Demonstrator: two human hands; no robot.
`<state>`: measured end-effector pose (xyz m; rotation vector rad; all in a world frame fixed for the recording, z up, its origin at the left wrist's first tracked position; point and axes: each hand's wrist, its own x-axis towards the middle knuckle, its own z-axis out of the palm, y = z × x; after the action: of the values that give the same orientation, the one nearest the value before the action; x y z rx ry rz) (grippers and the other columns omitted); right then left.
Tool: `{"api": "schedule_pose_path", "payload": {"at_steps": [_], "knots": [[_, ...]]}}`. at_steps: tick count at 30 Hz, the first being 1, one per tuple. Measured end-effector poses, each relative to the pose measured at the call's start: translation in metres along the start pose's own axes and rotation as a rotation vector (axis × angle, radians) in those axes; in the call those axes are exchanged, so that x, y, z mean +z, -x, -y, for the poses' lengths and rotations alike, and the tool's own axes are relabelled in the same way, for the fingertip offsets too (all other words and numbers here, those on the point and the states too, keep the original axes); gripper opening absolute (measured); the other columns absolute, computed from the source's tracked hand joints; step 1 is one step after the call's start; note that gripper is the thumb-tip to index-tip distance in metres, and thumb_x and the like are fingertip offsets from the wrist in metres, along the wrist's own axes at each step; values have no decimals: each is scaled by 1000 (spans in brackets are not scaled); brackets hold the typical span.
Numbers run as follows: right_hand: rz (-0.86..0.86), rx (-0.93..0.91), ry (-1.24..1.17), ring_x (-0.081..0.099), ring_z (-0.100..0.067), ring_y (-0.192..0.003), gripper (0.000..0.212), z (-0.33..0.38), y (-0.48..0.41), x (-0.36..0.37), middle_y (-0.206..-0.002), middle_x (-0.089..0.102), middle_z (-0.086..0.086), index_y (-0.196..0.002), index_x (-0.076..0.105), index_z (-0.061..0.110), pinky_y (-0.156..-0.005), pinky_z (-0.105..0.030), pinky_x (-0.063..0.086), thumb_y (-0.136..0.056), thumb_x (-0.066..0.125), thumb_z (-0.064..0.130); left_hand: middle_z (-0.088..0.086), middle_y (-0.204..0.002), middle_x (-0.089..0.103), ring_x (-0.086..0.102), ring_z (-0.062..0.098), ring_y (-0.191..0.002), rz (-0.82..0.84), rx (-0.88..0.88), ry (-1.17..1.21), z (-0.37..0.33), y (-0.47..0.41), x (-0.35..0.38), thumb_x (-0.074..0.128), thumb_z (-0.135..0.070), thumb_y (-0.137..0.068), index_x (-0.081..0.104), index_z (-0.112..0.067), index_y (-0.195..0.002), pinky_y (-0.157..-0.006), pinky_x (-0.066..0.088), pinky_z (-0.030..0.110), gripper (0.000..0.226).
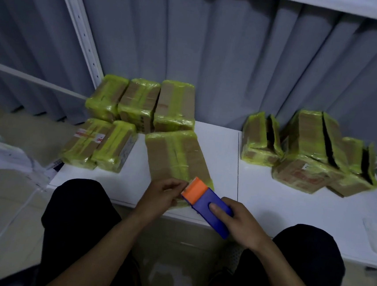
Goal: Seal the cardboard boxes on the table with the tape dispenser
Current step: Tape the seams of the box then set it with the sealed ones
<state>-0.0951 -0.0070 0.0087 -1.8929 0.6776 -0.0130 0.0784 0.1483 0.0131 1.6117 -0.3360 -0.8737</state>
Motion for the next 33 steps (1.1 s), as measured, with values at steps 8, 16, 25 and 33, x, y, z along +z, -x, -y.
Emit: {"api": "schedule_pose_path", "payload": {"at_steps": [8, 16, 25, 33], "knots": [[37, -45, -73, 64, -16, -69, 45, 6, 2, -1, -79, 69, -1, -91, 67, 15, -66, -22, 46, -95, 62, 60, -3, -84, 75, 69, 12, -81, 10, -80, 56, -6, -4, -11, 63, -26, -96, 75, -18, -93, -74, 53, 27, 15], [69, -48, -174, 68, -20, -74, 44, 7, 2, 0, -84, 71, -3, -94, 68, 14, -69, -27, 49, -88, 63, 57, 4, -105, 74, 70, 16, -99, 210, -243, 78, -8, 1, -24, 61, -48, -93, 76, -18, -106, -79, 50, 29, 36], [78, -44, -197, 67, -25, -75, 48, 1, -1, 2, -84, 70, -8, -90, 69, 15, -69, -31, 48, -84, 68, 62, 2, -90, 76, 69, 8, -83, 183, -112, -54, -7, 2, -28, 68, -28, -93, 76, -15, -98, -72, 48, 24, 17], [57, -5, -50, 73, -15, -84, 45, 10, -7, 12, -93, 75, 3, -105, 71, 20, -75, -31, 60, -76, 78, 54, -6, -82, 76, 69, 5, -80, 37, 34, -220, -6, -2, -32, 70, -26, -90, 80, -21, -87, -81, 53, 30, 11]]}}
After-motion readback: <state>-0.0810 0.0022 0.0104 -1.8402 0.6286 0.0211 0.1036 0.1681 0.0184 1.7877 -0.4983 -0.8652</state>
